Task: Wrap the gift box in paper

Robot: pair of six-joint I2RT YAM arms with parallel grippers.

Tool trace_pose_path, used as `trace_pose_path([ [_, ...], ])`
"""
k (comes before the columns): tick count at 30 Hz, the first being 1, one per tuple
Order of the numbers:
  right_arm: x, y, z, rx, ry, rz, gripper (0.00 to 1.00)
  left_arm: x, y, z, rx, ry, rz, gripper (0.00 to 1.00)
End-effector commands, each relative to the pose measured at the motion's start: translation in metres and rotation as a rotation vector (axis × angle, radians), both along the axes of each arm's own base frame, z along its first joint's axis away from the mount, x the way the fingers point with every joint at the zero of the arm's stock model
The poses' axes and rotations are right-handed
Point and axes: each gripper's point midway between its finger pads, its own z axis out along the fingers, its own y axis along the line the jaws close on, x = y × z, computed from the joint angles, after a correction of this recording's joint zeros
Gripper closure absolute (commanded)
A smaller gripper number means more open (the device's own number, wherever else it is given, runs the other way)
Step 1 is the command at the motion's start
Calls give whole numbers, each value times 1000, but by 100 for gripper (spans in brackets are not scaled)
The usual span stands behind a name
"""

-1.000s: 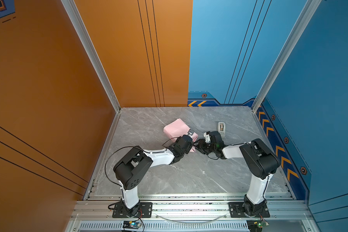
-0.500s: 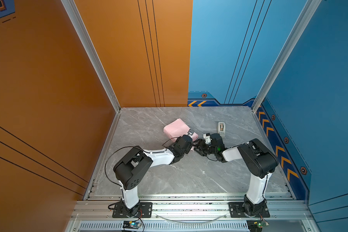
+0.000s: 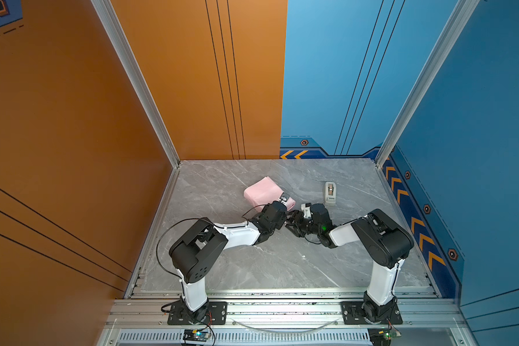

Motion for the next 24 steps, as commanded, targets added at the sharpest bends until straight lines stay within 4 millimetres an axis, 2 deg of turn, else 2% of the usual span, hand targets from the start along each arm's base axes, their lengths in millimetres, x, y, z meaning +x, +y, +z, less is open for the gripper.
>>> trace_pose_path([
  [1,7,-10,-5,-10,13,-114,32,-53,38,-103,158,345,-26,51],
  [7,18,3,5,16,-24,-117,32,-52,37,-103,156,342,-27,51],
  [11,26,-1,0,-6,-51,-110,32,-53,38,-103,155,343,-25,51],
  [17,38,1,8,-8,-108,-65,32,-54,39,-103,155,344,-25,51],
  [20,31,3,11,-3,-111,-40,32,-53,40,-102,157,341,-22,51],
  [24,12,-6,4,-31,-73,-42,32,-51,39,-103,150,344,-21,51],
])
